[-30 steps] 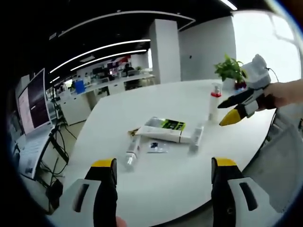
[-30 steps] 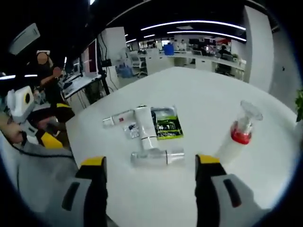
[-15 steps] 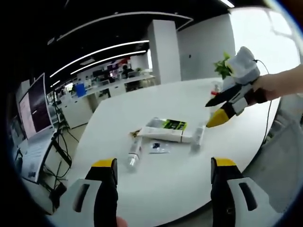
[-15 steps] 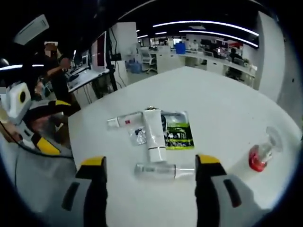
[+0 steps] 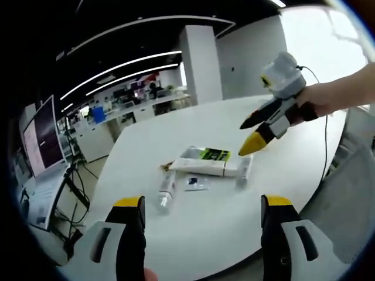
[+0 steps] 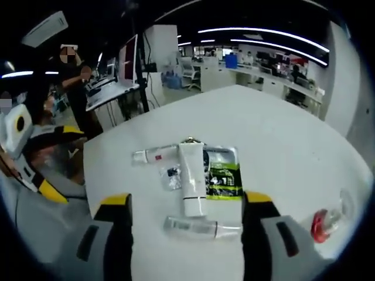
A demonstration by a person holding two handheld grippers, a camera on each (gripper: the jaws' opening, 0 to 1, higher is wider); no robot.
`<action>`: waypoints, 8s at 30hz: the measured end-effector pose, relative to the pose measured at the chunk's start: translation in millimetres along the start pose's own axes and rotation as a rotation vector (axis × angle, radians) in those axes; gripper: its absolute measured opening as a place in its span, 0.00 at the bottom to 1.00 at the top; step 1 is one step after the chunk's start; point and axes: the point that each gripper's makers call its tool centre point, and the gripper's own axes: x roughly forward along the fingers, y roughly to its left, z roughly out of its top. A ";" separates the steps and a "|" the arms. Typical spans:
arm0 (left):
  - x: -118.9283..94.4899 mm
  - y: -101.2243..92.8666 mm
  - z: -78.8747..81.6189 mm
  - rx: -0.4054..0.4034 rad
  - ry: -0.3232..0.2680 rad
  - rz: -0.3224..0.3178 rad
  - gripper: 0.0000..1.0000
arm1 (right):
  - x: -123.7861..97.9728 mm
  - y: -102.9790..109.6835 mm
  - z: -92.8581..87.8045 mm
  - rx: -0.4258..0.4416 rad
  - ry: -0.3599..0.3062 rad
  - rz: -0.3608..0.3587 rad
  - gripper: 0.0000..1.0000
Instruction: Arrange the skincare products in the storage area until every visible bottle or jar stands upright without overlapping.
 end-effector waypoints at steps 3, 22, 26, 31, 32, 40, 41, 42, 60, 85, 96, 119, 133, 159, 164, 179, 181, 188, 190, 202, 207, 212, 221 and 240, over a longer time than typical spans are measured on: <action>0.4 0.0 0.3 0.001 -0.001 0.000 0.79 | 3.4 -1.6 1.3 -0.002 0.007 0.005 0.76; 1.1 -0.1 0.0 -0.001 0.000 -0.003 0.79 | 28.5 -7.5 4.5 -0.090 0.079 0.046 0.76; 0.4 0.0 0.6 -0.001 -0.002 0.000 0.79 | 35.9 -7.3 3.2 -0.113 0.096 0.055 0.77; 0.6 -1.1 0.7 0.002 0.000 -0.004 0.79 | 43.7 -6.8 2.9 -0.155 0.122 0.077 0.76; 0.6 -1.0 0.5 0.002 0.001 -0.004 0.79 | 45.3 -7.2 2.9 -0.157 0.124 0.079 0.76; 1.0 -2.2 -0.4 0.003 0.007 -0.010 0.78 | 63.0 -6.1 3.2 -0.156 0.154 0.100 0.72; 1.0 -2.3 -0.7 0.003 0.009 -0.010 0.78 | 64.4 -5.9 2.1 -0.145 0.163 0.102 0.71; 1.0 -2.3 -0.7 0.003 0.009 -0.011 0.78 | 65.8 -6.7 2.1 -0.135 0.169 0.098 0.70; 1.2 -0.6 -3.4 0.001 0.021 -0.009 0.77 | 102.1 -10.2 -2.0 -0.042 0.227 0.116 0.63; 3.3 -0.9 -9.4 -0.015 0.054 -0.023 0.74 | 155.1 -0.7 1.1 -0.033 0.273 0.131 0.54; 4.2 -3.2 -10.5 -0.008 0.065 -0.032 0.74 | 165.8 -7.5 -1.7 -0.113 0.306 0.101 0.45; 4.3 -4.5 -9.2 -0.009 0.059 -0.037 0.73 | 129.3 -12.2 15.9 -0.036 0.164 0.086 0.35; 4.5 -9.3 -8.7 -0.007 0.051 -0.061 0.73 | 92.7 -21.3 31.7 0.053 0.038 0.046 0.34; 5.5 -42.1 28.3 0.001 0.029 -0.222 0.71 | 1.7 -4.8 47.2 0.141 -0.240 -0.096 0.33; 12.6 -48.7 48.2 0.035 -0.005 -0.249 0.71 | -14.7 2.1 54.4 0.157 -0.278 -0.107 0.33; 16.9 -74.4 76.5 0.082 -0.051 -0.335 0.70 | -65.8 37.0 64.8 0.143 -0.365 -0.151 0.33; 19.8 -77.5 80.8 0.085 -0.058 -0.347 0.69 | -69.7 42.4 66.7 0.143 -0.373 -0.148 0.33; 31.0 -92.8 93.3 0.101 -0.068 -0.400 0.59 | -87.5 50.4 71.5 0.157 -0.404 -0.152 0.33; 33.5 -97.0 95.2 0.101 -0.068 -0.415 0.55 | -92.4 49.8 70.8 0.162 -0.408 -0.157 0.33; 44.9 -129.1 113.8 0.180 -0.088 -0.486 0.32 | -125.3 41.9 59.3 0.231 -0.439 -0.193 0.33; 44.1 -138.9 114.5 0.219 -0.084 -0.517 0.19 | -133.4 40.7 50.1 0.247 -0.445 -0.224 0.33; 42.5 -147.3 111.3 0.241 -0.067 -0.572 0.17 | -141.1 40.6 43.0 0.257 -0.453 -0.222 0.34; 30.1 -168.5 124.0 0.226 -0.077 -0.798 0.16 | -160.4 32.2 50.4 0.227 -0.507 -0.206 0.38; 61.7 -190.7 116.0 0.400 0.029 -0.927 0.17 | -159.3 14.0 36.2 0.176 -0.433 -0.401 0.35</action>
